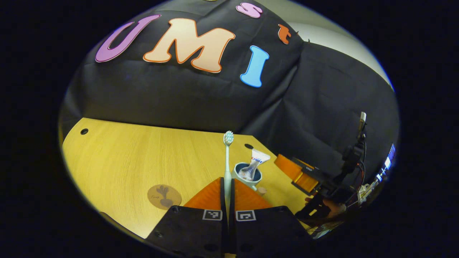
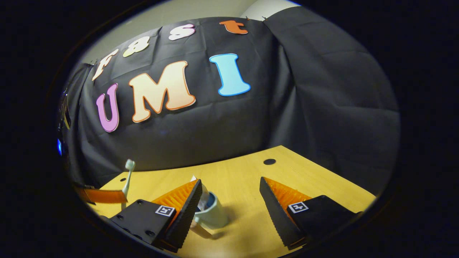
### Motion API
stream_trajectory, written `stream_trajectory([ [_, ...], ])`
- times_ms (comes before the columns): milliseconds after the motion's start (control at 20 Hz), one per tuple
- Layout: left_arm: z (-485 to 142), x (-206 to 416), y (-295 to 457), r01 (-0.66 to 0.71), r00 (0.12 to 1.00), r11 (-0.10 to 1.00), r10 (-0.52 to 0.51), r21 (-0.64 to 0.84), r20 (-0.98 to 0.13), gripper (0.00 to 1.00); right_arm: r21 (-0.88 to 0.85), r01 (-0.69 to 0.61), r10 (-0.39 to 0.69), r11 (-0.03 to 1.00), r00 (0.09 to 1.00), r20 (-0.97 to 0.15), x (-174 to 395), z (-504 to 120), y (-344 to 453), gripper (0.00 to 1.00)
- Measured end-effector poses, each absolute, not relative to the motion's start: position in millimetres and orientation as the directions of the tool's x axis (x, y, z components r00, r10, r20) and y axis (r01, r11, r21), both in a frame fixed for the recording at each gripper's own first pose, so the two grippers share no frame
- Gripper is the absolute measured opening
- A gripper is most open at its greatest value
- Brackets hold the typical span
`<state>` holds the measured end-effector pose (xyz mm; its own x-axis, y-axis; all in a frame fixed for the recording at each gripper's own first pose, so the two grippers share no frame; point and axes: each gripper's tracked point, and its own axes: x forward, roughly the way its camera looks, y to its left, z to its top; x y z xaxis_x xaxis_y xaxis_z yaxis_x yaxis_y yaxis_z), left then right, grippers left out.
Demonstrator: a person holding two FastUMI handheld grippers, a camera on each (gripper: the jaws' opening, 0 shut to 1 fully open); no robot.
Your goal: Put the toothbrush and toothpaste on the desktop into the cup, then pick up the cup and place it on the coaster on the desktop.
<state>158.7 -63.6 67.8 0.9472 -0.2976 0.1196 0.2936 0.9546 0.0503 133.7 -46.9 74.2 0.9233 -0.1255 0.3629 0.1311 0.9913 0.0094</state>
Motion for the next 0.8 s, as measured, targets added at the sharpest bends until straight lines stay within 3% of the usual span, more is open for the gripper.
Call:
stream_trajectory([
  [250,104,187,-98,0.355,0.908,0.931,-0.365,0.084,0.208,0.0,0.03,0.199,-0.196,0.98,0.912,0.361,106,63,-77,0.98],
  [300,110,192,-105,0.36,0.902,0.928,-0.372,0.097,0.221,0.0,0.032,0.209,-0.206,0.977,0.91,0.36,103,62,-81,0.94],
  [350,116,197,-109,0.365,0.894,0.925,-0.381,0.108,0.235,0.0,0.033,0.219,-0.216,0.975,0.908,0.358,98,58,-86,0.98],
  [750,133,233,-148,0.429,0.84,0.897,-0.438,0.103,0.319,0.01,0.041,0.259,-0.257,0.965,0.904,0.342,73,46,-111,0.98],
  [800,135,238,-150,0.43,0.837,0.898,-0.435,0.093,0.333,0.0,0.042,0.259,-0.258,0.965,0.905,0.338,73,44,-113,0.94],
])
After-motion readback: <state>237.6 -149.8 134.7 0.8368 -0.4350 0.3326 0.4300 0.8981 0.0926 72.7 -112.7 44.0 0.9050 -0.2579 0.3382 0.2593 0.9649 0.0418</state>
